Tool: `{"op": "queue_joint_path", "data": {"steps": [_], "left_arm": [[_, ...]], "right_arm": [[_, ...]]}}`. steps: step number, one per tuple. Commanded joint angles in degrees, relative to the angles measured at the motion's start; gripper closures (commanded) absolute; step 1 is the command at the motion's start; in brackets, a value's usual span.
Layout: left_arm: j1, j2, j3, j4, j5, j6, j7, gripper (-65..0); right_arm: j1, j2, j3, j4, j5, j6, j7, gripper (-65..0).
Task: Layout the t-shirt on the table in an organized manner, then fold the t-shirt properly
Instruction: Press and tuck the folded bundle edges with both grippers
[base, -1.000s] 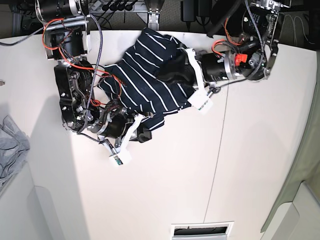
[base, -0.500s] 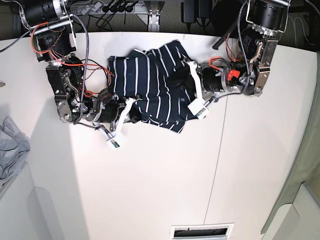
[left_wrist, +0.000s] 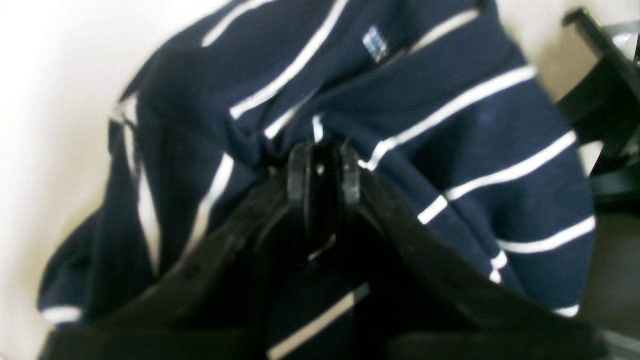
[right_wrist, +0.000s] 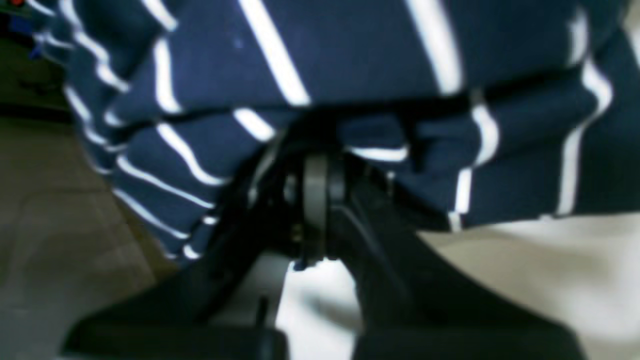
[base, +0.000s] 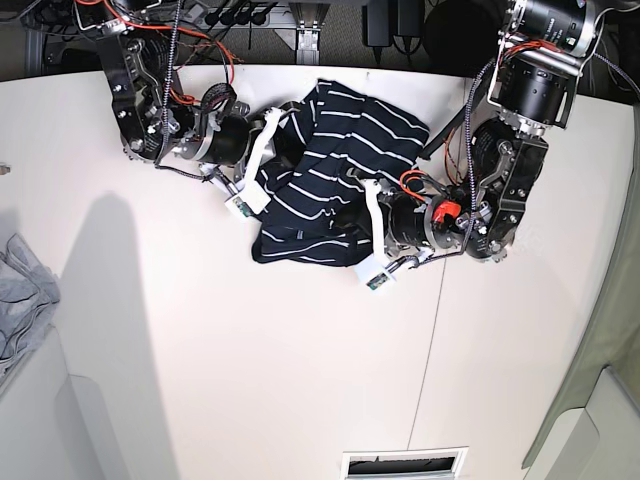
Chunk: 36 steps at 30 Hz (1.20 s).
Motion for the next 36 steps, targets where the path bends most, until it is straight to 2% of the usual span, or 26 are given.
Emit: {"op": "queue_joint_path", "data": {"steps": [1, 6, 10, 13, 17, 19, 21, 24, 27, 31, 33, 36], "left_arm": [[-1.2, -1.2, -0.2, 1.1, -1.9, -0.3, -0.1, -8.6], [-1.1, -5.7, -0.2, 6.0, -10.4, -0.3, 2.1, -8.6], [-0.9, -9.4, -0.2, 11.3, -17.7, -0.3, 5.4, -8.6], [-0.2, -11.6, -0.2, 13.9, -18.9, -0.3, 6.2, -8.6], [2.3, -13.7, -1.0, 14.3, -18.6, -0.3, 5.7, -8.6], [4.5, -13.7, -2.7, 14.2, -17.5, -0.3, 4.4, -8.6], [6.8, -13.6, -4.7, 13.8, -14.3, -0.3, 0.8, -8.6], [9.4, -13.6, -6.6, 11.4, -9.6, -0.3, -4.9, -8.6], [11.1, -12.5, -6.6, 6.5, -7.2, -0.3, -6.1, -8.6], [12.2, -8.9, -6.6, 0.5, -4.6, -0.3, -8.2, -8.6], [12.0, -8.0, -6.6, 0.1, -4.4, -0.3, -9.8, -8.6], [11.0, -7.9, -6.8, 0.5, -5.0, -0.3, -9.4, -8.6]], "right_arm": [[1.0, -0.2, 0.9, 1.9, 1.5, 0.4, 1.6, 0.0], [1.0, -0.2, 6.1, 6.0, 1.6, 0.4, 1.6, 0.0], [1.9, -0.2, 9.4, 8.6, 4.9, 0.4, 1.6, 0.0], [3.7, -0.9, 9.5, 8.7, 5.6, 0.4, 1.3, 0.0], [5.7, -3.9, 8.5, 8.7, 5.6, 0.5, 0.3, 0.0], [6.1, -5.4, 6.6, 8.0, 4.6, 0.5, 0.5, 0.0], [6.8, -6.6, 3.8, 5.7, 0.5, 0.5, 1.6, 0.0], [8.0, -7.0, -0.8, -0.8, -7.0, 0.4, 5.0, 0.0], [8.5, -7.0, -2.2, -9.2, -11.7, 0.4, 7.4, 0.0], [8.4, -5.1, -2.1, -17.9, -11.5, 0.4, 12.7, 0.0], [8.4, -4.3, -2.1, -18.7, -9.9, 0.4, 13.2, 0.0], [8.3, -4.1, -2.1, -17.0, -8.6, 0.4, 13.1, 0.0]]}}
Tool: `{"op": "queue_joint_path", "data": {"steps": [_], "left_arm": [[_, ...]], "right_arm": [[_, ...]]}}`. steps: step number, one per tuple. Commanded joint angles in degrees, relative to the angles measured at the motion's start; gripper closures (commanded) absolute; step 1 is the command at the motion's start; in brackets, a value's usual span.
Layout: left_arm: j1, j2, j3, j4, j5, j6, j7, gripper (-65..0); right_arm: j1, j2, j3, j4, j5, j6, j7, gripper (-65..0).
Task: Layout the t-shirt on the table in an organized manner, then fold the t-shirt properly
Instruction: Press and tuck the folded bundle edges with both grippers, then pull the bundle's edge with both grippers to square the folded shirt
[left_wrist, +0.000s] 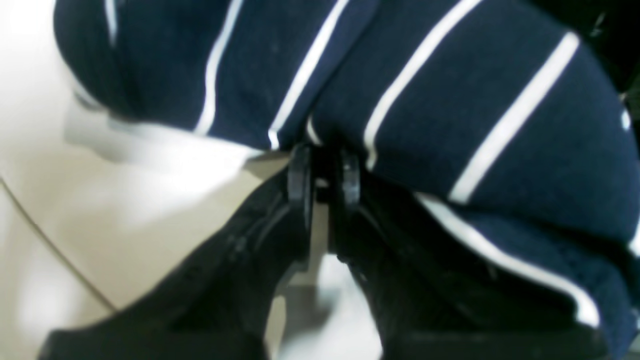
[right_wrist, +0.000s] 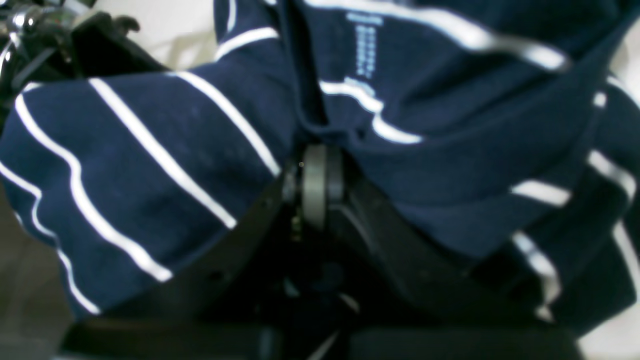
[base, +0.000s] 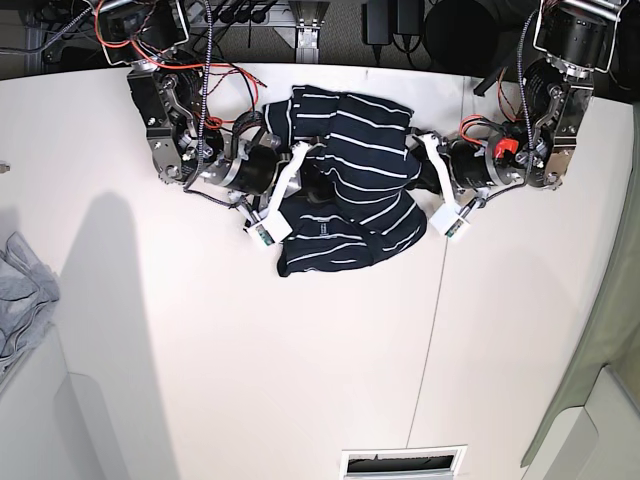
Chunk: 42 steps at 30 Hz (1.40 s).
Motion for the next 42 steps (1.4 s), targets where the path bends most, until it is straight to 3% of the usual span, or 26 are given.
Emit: {"op": "queue_joint_path", "data": {"steps": [1, 6, 13, 19, 23, 27, 33, 37, 42], "left_arm": [[-1.2, -0.5, -0.8, 1.2, -0.5, -0.1, 0.8, -8.6], [-1.9, -0.5, -7.2, 5.9, -8.3, -0.1, 8.4, -8.6], [1.0, -0.5, -19.1, 16.9, -19.8, -0.1, 18.2, -8.6], [9.2, -0.4, -20.4, 24.7, -23.0, -0.1, 18.7, -8.6], [14.4, 0.5, -20.4, 26.7, -23.1, -0.1, 17.6, -8.6], [17.5, 3.8, -20.4, 26.4, -20.5, -0.1, 14.3, -8.6], [18.0, 8.8, -20.4, 21.2, -13.3, -0.1, 10.7, -8.6], [18.0, 9.0, -20.4, 16.3, -11.5, -0.1, 9.2, -8.6], [18.0, 9.0, -20.4, 18.4, -12.5, -0.1, 10.2, -8.6]], "right_arm": [[0.3, 0.4, 0.1, 1.4, -0.8, -1.0, -2.1, 0.0], [0.3, 0.4, 0.1, 9.8, 1.6, -1.0, -5.0, 0.0], [0.2, 0.4, 0.1, 22.6, 7.2, -1.0, -13.5, 0.0], [-2.8, 0.2, 0.1, 25.4, 10.8, -0.9, -15.6, 0.0], [-6.5, 0.2, 0.1, 25.4, 10.2, -1.0, -15.6, 0.0], [-10.0, 0.3, 0.1, 25.1, 8.2, -1.0, -15.4, 0.0], [-11.1, 0.3, -0.9, 19.8, 3.4, -1.0, -14.2, 0.0], [-11.1, 0.3, -1.1, 17.1, 2.6, -1.0, -12.6, 0.0], [-11.0, 0.3, -1.1, 19.3, 4.5, -1.0, -12.2, 0.0]]}}
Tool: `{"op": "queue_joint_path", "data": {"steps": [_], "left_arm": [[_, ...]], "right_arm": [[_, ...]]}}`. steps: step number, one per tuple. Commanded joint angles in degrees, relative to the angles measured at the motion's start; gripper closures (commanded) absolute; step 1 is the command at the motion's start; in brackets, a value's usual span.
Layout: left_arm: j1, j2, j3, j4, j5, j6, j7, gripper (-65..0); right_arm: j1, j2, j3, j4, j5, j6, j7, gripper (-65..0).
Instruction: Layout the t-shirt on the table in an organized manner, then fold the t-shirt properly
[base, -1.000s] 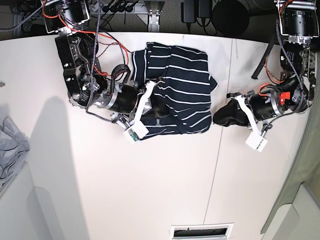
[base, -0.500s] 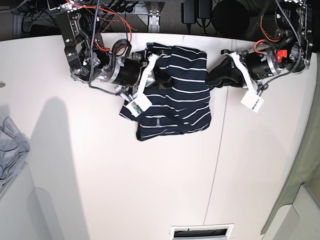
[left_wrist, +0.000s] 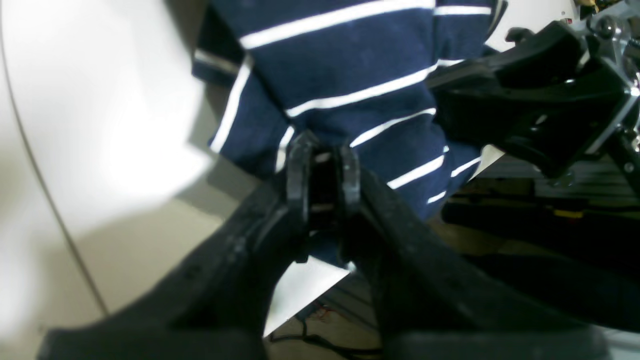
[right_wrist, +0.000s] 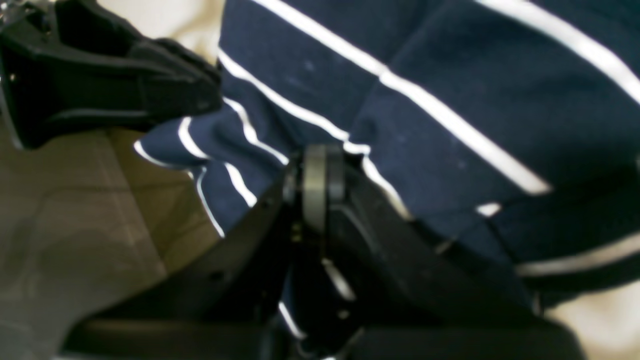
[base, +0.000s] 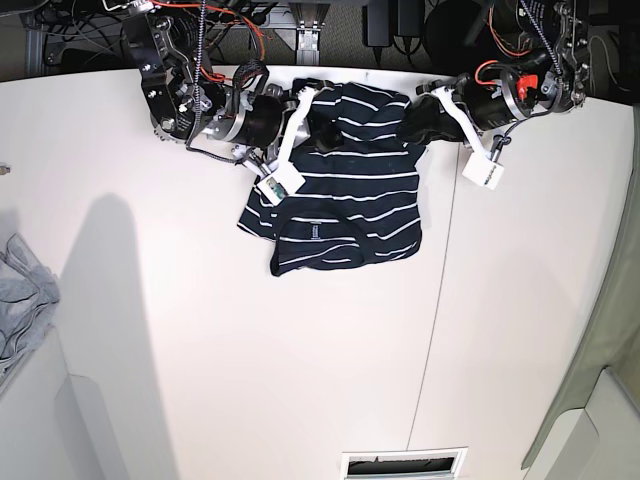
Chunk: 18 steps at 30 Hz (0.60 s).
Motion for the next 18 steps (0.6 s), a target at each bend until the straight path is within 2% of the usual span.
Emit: {"op": "queue_joint_path", "data": {"steps": [1, 5, 9, 14, 18], "left_arm": [[-0.2, -0.4, -0.3, 2.3, -1.9, -0.5, 0.5, -8.6], [1.1, -0.7, -1.4, 8.8, -5.7, -0.5, 5.5, -8.6], [6.0, -2.3, -3.9, 16.3, -6.4, -0.5, 6.0, -8.6], [14.2, -3.4, -7.3, 23.5, -6.3, -0.5, 5.9, -8.6], [20.2, -3.4, -10.6, 24.0, -5.3, -0.5, 5.4, -8.6]], "right_arm": [[0.3, -0.1, -0.1, 2.2, 1.1, 0.5, 0.3, 0.0], [0.0, -0.1, -0.1, 8.7, 2.4, 0.5, -3.7, 0.0], [-0.3, 1.2, -0.1, 13.7, 5.2, 0.5, -8.3, 0.0], [-5.2, 6.3, -0.1, 19.5, 7.0, 0.5, -8.4, 0.0], [-12.8, 11.8, -0.1, 25.5, 7.1, 0.7, -8.6, 0.0]]}}
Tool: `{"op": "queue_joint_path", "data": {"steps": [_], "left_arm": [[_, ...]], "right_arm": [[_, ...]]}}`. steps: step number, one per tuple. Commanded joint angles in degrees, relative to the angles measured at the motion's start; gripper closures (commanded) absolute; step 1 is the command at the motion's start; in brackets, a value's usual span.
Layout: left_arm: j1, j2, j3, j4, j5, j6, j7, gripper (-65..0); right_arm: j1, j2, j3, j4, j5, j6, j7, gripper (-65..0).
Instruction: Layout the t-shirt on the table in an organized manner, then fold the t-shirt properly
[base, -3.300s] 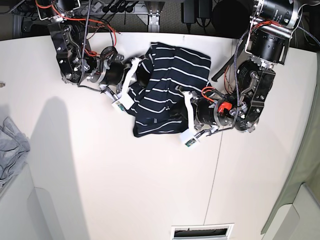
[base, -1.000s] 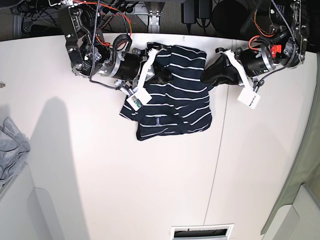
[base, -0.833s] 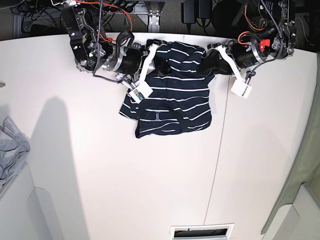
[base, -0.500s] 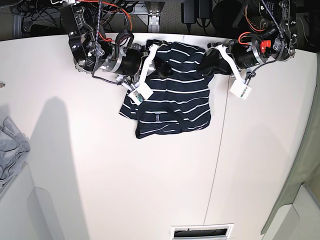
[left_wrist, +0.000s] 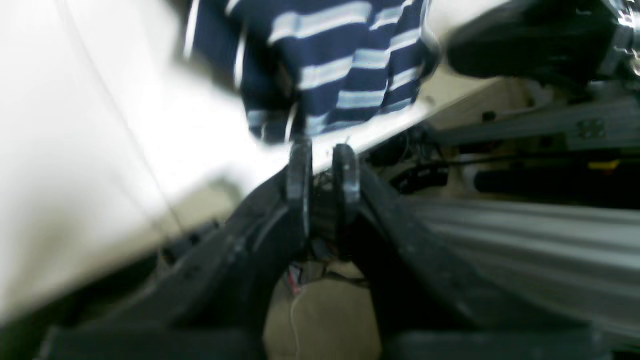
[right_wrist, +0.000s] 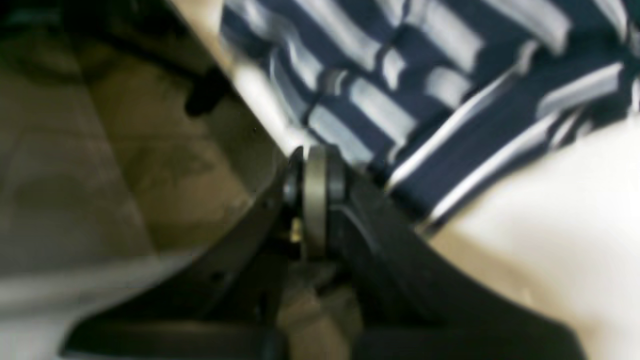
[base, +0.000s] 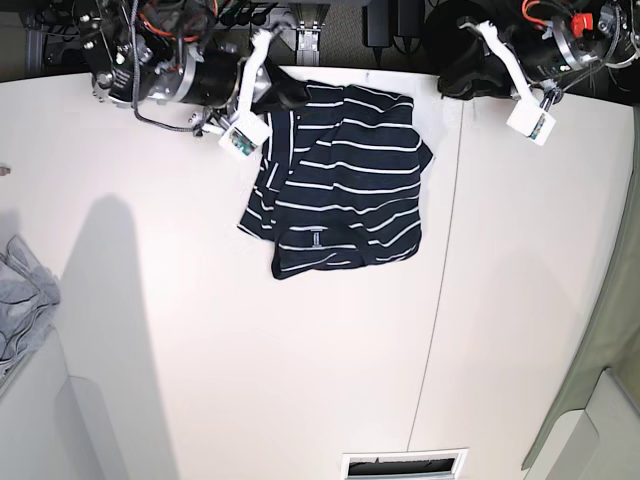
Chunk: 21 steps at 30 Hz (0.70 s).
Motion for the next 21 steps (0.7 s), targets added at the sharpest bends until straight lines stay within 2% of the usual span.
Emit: {"op": "queue_joint_path", "data": {"steps": [1, 4, 8, 11, 13, 16, 21], "left_arm": [[1.6, -0.3, -0.9, 0.7, 0.2, -0.5, -1.5, -8.6], [4.8, -0.3, -1.2, 0.5, 6.5, -0.5, -4.9, -8.6], [7.9, -0.3, -1.1, -2.6, 12.5, -0.5, -5.3, -8.6], [8.0, -0.3, -1.1, -9.8, 16.3, -0.5, -5.7, -8.6], [7.0, -0.3, -1.1, -16.5, 19.1, -0.5, -8.6, -8.6], [3.8, -0.4, -1.1, -27.8, 21.7, -0.5, -12.9, -8.6], [-4.9, -1.5, 2.1, -46.9, 21.6, -0.5, -11.8, -8.6]], "right_arm": [[-1.9, 1.5, 0.0, 2.2, 1.6, 0.7, 1.1, 0.0], [-7.1, 5.4, 0.0, 3.8, 1.5, 0.7, 1.1, 0.0], [-13.6, 9.7, 0.0, 2.6, -0.7, 0.7, 1.1, 0.0], [-17.5, 12.3, 0.0, 0.0, -2.5, 0.7, 1.2, 0.0], [-18.5, 13.6, 0.0, -3.1, -2.8, 0.7, 1.2, 0.0], [-18.5, 14.0, 0.0, -9.8, -3.7, 0.5, 1.2, 0.0], [-17.8, 12.1, 0.0, -21.8, -8.1, 0.4, 1.1, 0.0]]}}
